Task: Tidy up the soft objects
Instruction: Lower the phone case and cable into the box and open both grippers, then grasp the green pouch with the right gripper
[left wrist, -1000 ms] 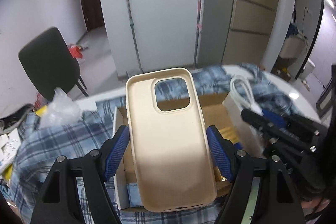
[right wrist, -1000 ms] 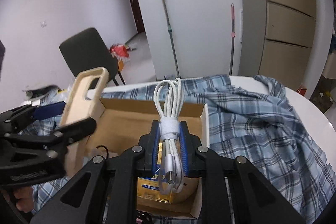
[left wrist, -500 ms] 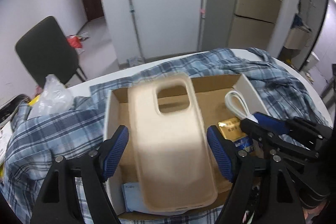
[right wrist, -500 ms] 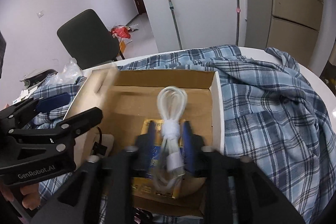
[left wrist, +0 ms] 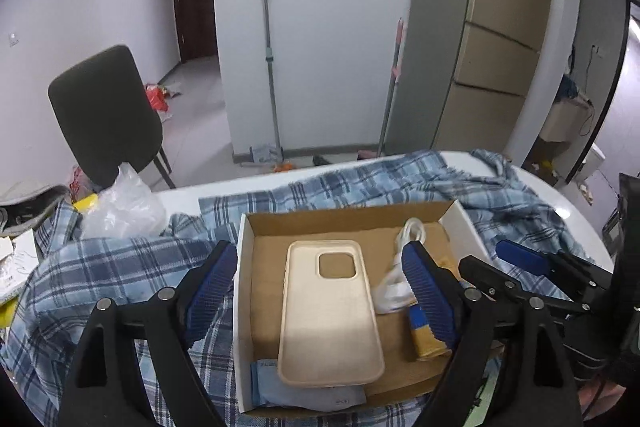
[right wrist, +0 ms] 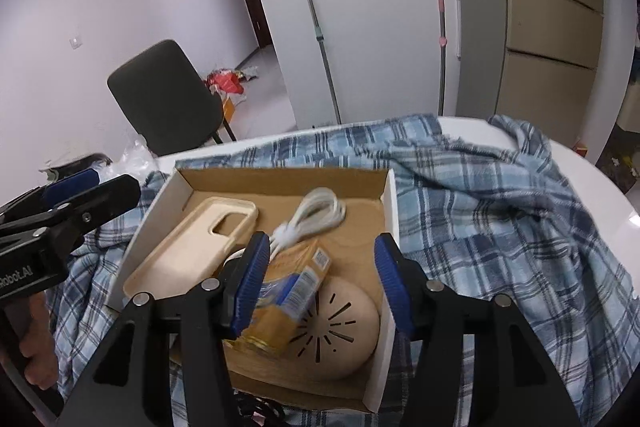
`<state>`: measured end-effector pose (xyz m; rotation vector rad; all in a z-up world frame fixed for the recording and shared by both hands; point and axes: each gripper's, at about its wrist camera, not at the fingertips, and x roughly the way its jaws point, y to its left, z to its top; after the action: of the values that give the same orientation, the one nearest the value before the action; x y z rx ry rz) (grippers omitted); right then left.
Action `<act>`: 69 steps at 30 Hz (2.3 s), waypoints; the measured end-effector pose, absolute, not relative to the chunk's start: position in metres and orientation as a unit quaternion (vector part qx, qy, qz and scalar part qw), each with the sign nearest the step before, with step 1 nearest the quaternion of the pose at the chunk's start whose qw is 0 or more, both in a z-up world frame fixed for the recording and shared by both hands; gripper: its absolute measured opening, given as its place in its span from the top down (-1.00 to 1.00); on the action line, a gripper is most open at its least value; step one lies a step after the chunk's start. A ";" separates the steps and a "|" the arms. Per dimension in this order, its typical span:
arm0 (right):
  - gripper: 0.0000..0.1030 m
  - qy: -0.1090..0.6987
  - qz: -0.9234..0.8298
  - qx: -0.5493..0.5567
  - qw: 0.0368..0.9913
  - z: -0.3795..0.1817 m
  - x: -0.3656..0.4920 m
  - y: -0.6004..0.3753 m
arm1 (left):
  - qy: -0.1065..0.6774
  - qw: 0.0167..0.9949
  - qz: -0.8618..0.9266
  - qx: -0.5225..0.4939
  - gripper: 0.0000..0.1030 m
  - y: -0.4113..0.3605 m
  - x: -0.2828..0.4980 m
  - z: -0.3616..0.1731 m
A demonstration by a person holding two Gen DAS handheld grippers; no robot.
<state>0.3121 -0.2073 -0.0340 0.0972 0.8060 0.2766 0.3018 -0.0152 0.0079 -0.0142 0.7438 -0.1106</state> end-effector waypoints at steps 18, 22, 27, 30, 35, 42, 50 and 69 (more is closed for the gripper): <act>-0.07 0.275 0.141 0.034 0.950 0.062 0.219 -0.221 | 0.212 0.976 -0.053 -0.019 -0.68 -0.013 0.191 0.096; -0.53 0.254 0.143 0.041 0.956 0.066 0.191 -0.230 | 0.183 0.980 -0.070 -0.026 -0.68 -0.011 0.154 0.099; -0.85 0.238 0.133 0.038 0.961 0.055 0.166 -0.239 | 0.139 0.988 -0.067 -0.028 -0.93 -0.009 0.116 0.092; -0.89 0.243 0.126 0.032 0.961 0.042 0.158 -0.242 | 0.109 0.992 -0.057 -0.036 -1.00 -0.005 0.095 0.084; -0.92 0.262 0.122 0.031 0.957 0.019 0.151 -0.245 | 0.103 0.993 -0.055 -0.011 -1.00 -0.010 0.078 0.063; -0.92 0.268 0.119 0.005 0.956 -0.017 0.142 -0.244 | 0.100 0.992 -0.074 -0.029 -1.00 -0.004 0.070 0.032; -0.92 0.302 0.117 0.008 0.946 -0.028 0.152 -0.245 | 0.124 0.990 -0.057 -0.031 -1.00 -0.003 0.084 0.003; -0.92 0.535 0.100 0.068 0.836 -0.074 0.193 -0.216 | 0.118 0.992 -0.032 -0.043 -1.00 0.006 0.084 -0.005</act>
<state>0.1929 -0.2161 -0.0739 0.1439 1.1331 0.2114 0.0845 0.0063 -0.0048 -0.0857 0.2362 -0.0651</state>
